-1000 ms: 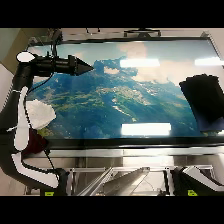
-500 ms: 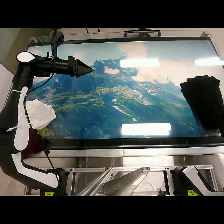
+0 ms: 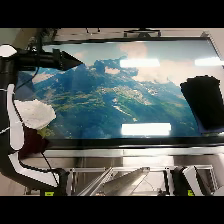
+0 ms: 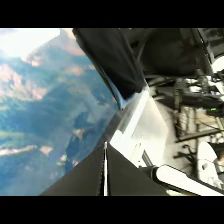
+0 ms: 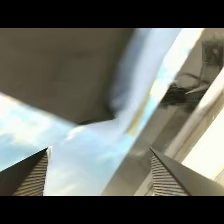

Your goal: Fold the shirts.

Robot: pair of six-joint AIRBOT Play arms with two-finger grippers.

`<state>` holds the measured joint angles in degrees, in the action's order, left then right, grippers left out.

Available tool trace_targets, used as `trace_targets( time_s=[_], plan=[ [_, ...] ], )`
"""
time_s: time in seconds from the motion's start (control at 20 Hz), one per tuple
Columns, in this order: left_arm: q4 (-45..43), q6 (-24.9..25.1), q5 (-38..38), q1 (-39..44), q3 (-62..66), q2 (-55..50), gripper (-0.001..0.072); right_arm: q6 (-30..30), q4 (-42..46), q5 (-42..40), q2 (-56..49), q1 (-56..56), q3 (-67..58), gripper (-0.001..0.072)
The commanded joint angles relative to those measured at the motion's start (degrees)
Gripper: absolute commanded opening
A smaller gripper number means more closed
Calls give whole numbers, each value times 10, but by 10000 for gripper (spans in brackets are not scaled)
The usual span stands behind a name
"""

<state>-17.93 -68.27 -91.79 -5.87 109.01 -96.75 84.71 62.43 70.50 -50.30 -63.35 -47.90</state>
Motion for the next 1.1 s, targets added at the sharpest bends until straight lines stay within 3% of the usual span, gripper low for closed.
trace_targets(
  time_s=[0.0, 0.05, 0.2, 0.45, 0.6, 1.05],
  plan=[
    [-1, -27, -21, -23, 38, 17, 5, -2, -77, 66, 56, 51, -47, 337],
    [-1, -26, -19, -23, 22, 34, 5, -17, -113, 72, 71, 81, -46, 139],
    [-6, 0, -8, -13, -96, 115, 5, -21, -149, 75, 103, 204, -45, 31],
    [-7, 40, 23, 26, -414, 309, 5, -24, -117, 50, 139, 404, 27, 32],
    [-41, 42, 56, 40, -557, 391, 5, -24, -110, 27, 138, 461, 69, 31],
    [-49, 37, 85, 20, -674, 493, 7, -33, -128, 17, 138, 475, 72, 32]
  ],
)
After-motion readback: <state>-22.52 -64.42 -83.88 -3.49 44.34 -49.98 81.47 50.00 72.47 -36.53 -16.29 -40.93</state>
